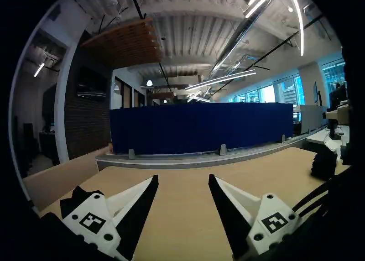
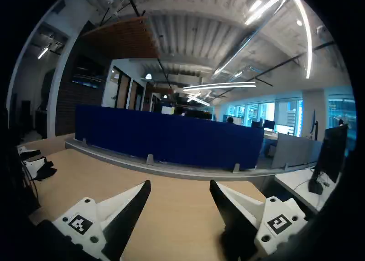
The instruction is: Fold towel
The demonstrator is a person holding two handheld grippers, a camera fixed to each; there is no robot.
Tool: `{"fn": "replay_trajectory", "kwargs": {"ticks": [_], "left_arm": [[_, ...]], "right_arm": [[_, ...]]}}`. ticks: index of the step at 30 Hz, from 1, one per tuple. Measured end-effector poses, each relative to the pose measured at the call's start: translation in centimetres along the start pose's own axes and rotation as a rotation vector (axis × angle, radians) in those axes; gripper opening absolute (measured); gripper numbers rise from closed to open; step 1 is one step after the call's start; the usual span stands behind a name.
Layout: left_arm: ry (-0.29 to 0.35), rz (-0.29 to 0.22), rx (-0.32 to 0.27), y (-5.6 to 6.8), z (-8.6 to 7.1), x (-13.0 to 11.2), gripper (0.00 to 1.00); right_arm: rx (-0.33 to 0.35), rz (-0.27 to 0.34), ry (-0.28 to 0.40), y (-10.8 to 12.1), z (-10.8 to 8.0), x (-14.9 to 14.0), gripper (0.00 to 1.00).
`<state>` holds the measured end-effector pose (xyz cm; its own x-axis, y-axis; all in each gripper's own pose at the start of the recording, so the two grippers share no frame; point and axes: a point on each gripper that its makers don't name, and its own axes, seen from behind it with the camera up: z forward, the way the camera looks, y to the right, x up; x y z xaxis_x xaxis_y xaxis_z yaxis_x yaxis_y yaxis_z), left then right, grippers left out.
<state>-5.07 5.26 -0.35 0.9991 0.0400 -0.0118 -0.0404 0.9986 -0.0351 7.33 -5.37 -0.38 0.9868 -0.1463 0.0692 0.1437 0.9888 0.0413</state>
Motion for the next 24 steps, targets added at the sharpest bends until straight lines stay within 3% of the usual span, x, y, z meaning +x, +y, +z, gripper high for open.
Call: {"fn": "replay_trajectory", "kwargs": {"ticks": [6,24], "left_arm": [[0.022,0.016,0.013,-0.8,0.2,-2.0,0.81],[0.028,-0.026,0.051,-3.0,0.1,-7.7,0.81]], "right_arm": [[-0.001,-0.016,0.005,-0.7,0.6,-0.8,1.0],[0.003,-0.035,0.007,-1.8,2.3,-3.8,1.0]]}}
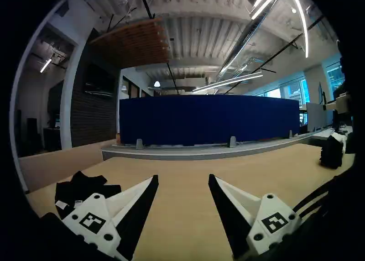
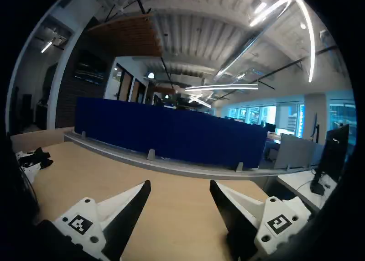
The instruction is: Fold towel
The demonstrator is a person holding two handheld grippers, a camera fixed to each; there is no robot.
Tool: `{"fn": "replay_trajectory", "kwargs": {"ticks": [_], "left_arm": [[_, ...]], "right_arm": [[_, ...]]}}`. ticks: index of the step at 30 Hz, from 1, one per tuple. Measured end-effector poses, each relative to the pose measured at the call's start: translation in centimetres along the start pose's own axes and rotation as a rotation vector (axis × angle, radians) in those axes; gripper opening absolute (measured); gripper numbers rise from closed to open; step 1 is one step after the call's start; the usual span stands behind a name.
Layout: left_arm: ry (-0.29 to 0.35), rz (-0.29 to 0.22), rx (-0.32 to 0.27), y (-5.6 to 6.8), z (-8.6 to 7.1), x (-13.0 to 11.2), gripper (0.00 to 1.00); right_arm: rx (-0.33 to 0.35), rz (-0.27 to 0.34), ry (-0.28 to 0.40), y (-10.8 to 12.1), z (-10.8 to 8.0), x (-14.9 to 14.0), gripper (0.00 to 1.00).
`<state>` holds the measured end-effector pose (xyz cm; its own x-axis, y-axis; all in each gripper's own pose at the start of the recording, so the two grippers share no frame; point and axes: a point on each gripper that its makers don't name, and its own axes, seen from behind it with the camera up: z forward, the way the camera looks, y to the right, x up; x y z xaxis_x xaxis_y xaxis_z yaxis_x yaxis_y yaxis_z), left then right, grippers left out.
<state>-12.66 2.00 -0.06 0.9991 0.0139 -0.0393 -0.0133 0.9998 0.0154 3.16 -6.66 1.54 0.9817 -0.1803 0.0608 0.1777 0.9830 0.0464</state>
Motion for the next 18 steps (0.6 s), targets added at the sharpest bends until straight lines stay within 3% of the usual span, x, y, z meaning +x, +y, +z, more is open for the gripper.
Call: {"fn": "replay_trajectory", "kwargs": {"ticks": [18], "left_arm": [[-0.022,-0.014,0.008,-0.7,0.3,-1.6,0.81]], "right_arm": [[0.014,-0.01,-0.004,-0.2,1.4,-1.0,1.0]]}}
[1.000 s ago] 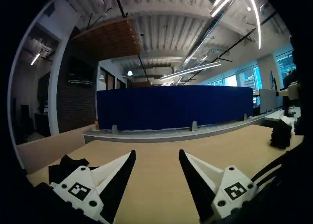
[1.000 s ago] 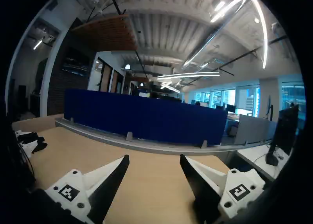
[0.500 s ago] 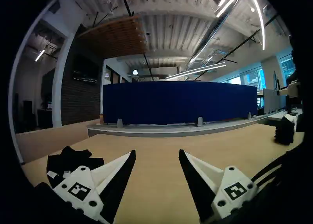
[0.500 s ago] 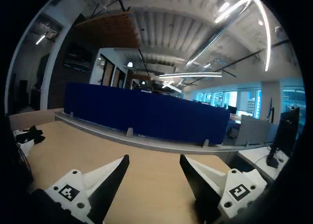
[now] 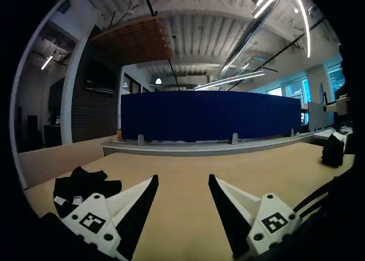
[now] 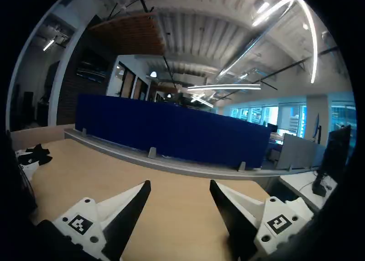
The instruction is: Fold towel
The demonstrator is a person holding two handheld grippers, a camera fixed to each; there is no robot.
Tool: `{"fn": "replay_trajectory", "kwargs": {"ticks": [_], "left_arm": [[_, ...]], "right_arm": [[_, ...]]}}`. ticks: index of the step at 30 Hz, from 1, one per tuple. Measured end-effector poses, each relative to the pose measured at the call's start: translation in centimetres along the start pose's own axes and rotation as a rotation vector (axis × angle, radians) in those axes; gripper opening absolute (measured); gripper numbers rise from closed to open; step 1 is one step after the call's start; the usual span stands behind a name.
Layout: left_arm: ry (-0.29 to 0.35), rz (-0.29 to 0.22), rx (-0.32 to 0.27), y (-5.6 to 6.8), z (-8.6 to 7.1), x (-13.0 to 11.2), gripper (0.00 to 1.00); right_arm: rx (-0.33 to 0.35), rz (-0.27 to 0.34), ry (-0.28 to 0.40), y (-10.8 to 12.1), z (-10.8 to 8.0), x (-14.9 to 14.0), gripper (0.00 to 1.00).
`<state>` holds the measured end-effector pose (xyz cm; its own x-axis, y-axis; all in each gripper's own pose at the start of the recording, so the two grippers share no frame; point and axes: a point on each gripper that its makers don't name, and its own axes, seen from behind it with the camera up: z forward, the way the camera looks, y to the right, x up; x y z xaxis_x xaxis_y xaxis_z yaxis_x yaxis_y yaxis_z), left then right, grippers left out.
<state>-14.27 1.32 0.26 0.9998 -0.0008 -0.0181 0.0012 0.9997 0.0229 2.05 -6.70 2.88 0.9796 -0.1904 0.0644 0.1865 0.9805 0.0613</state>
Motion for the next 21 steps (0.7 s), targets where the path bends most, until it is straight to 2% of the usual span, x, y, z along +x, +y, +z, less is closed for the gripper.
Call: {"fn": "replay_trajectory", "kwargs": {"ticks": [7,13,21], "left_arm": [[-0.001,-0.001,-0.004,0.1,0.1,0.0,0.81],[-0.001,-0.001,-0.003,0.1,0.1,0.0,0.99],[-0.001,-0.001,-0.003,0.1,0.2,0.0,0.99]], "right_arm": [[-0.007,0.012,-0.001,0.6,-0.2,-0.3,1.0],[-0.014,0.026,0.007,1.6,-0.2,-0.4,1.0],[-0.019,0.054,0.038,3.2,-0.5,-0.4,1.0]]}}
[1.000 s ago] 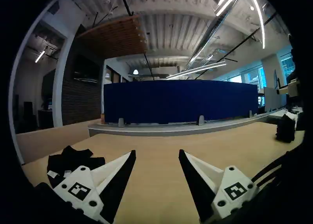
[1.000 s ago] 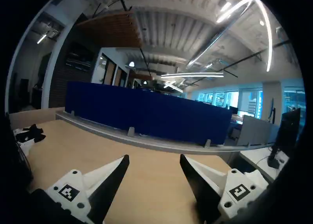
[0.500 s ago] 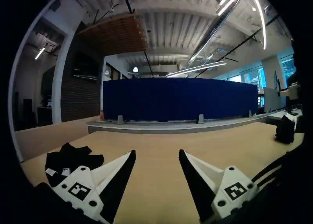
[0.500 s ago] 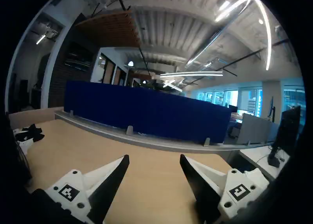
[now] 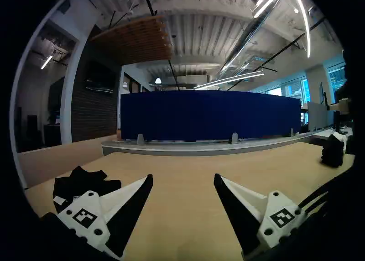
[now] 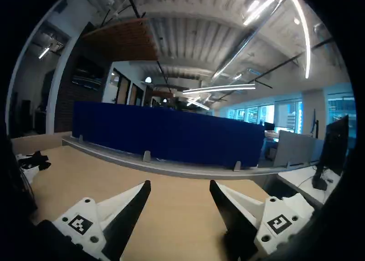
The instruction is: Fold towel
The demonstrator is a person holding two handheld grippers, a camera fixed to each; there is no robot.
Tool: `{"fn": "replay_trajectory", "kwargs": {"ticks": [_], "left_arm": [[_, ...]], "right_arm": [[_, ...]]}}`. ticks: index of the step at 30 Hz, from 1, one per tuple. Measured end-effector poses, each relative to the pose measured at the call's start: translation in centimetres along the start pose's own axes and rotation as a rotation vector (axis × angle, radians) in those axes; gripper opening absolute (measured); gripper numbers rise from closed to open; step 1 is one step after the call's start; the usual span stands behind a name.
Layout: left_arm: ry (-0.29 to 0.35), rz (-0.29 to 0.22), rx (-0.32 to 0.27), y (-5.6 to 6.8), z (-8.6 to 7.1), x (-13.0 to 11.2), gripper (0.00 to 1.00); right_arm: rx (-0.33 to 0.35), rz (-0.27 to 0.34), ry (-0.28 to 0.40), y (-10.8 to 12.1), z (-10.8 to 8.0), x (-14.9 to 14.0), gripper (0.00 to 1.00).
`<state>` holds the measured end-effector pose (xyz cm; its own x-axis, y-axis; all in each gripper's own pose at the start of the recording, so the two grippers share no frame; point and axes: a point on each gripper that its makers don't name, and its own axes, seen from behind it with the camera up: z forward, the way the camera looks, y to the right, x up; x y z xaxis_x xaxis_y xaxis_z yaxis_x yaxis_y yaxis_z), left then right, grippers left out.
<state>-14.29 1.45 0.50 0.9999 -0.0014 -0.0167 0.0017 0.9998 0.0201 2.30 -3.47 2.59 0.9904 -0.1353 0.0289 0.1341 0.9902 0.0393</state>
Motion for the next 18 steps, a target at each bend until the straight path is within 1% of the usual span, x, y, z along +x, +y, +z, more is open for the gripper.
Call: {"fn": "replay_trajectory", "kwargs": {"ticks": [6,9,14,18], "left_arm": [[0.0,0.0,0.0,0.0,0.1,0.0,0.99],[0.0,0.0,0.0,0.0,0.2,0.0,0.99],[0.0,0.0,0.0,-0.1,0.2,0.0,0.99],[0.0,0.0,0.0,-0.1,0.2,0.0,0.99]], "right_arm": [[0.019,0.043,0.029,0.5,-0.6,-1.5,1.0],[0.016,0.071,0.042,0.9,-0.9,-2.7,1.0],[-0.002,0.099,0.041,1.9,-1.3,-5.2,1.0],[-0.013,0.119,0.053,2.4,-1.3,-6.3,1.0]]}}
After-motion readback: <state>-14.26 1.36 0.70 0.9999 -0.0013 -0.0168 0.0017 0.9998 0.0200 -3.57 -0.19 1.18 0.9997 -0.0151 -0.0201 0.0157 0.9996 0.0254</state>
